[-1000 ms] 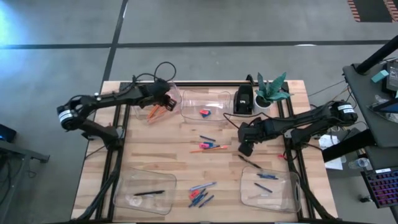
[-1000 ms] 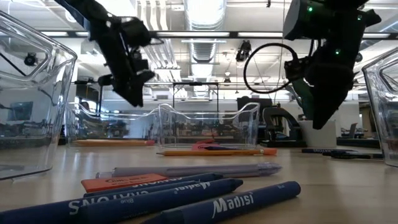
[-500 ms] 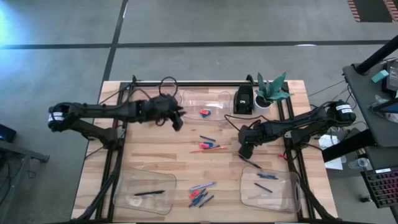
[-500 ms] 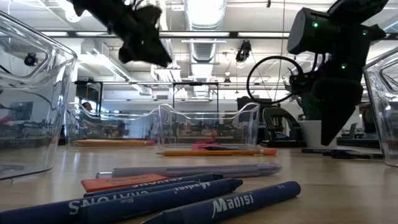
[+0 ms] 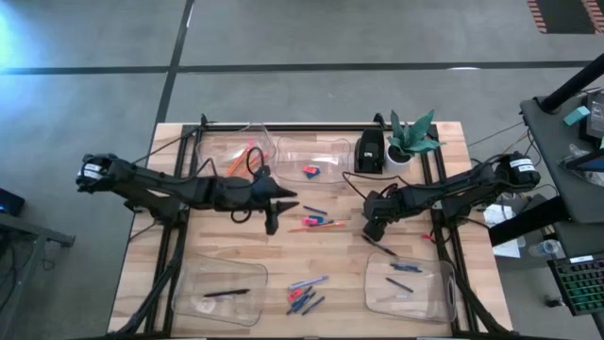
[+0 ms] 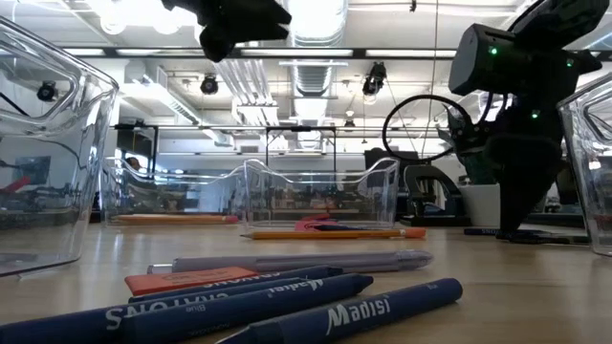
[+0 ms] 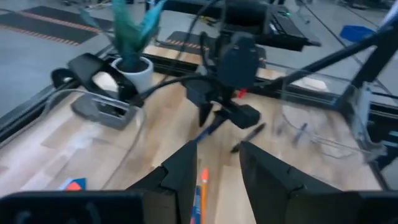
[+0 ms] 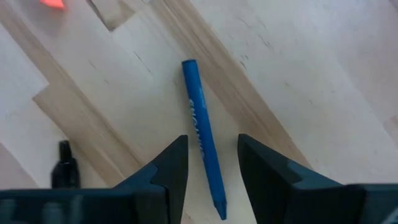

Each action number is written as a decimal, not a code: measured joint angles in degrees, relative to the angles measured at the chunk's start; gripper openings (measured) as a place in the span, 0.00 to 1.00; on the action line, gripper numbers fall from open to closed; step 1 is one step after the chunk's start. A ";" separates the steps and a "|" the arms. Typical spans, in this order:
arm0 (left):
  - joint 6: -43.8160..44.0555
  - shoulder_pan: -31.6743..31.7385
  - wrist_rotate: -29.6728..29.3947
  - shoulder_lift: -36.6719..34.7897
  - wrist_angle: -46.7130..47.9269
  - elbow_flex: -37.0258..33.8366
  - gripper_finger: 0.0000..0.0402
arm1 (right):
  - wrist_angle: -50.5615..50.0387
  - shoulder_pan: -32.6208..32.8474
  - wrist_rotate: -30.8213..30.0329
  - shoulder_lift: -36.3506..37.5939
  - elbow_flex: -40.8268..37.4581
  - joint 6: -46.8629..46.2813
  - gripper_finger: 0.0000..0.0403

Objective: Sort crayons/erasers/pens/pencils in bins
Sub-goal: Put the dark blue crayon into the bottom right transparent bin

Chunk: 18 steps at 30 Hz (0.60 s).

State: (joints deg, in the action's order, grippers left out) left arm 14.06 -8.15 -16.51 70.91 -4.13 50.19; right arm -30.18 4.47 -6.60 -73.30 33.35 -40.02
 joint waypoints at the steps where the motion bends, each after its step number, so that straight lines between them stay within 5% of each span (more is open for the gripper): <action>1: -0.02 -0.48 0.00 0.00 -0.22 -0.02 0.27 | 0.19 0.00 -0.06 0.00 -0.24 -0.04 0.31; 8: 0.17 -2.22 -0.53 0.00 -2.16 -0.34 0.27 | 1.02 0.00 -0.49 0.11 -1.32 -0.08 0.25; 18: 0.46 -2.86 -0.90 0.04 -3.41 -1.11 0.27 | 0.84 0.00 -1.53 0.11 -1.45 0.73 0.04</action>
State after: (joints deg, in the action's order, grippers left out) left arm 14.52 -11.00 -17.41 70.96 -7.54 49.08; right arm -29.34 4.47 -8.12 -73.19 31.90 -39.29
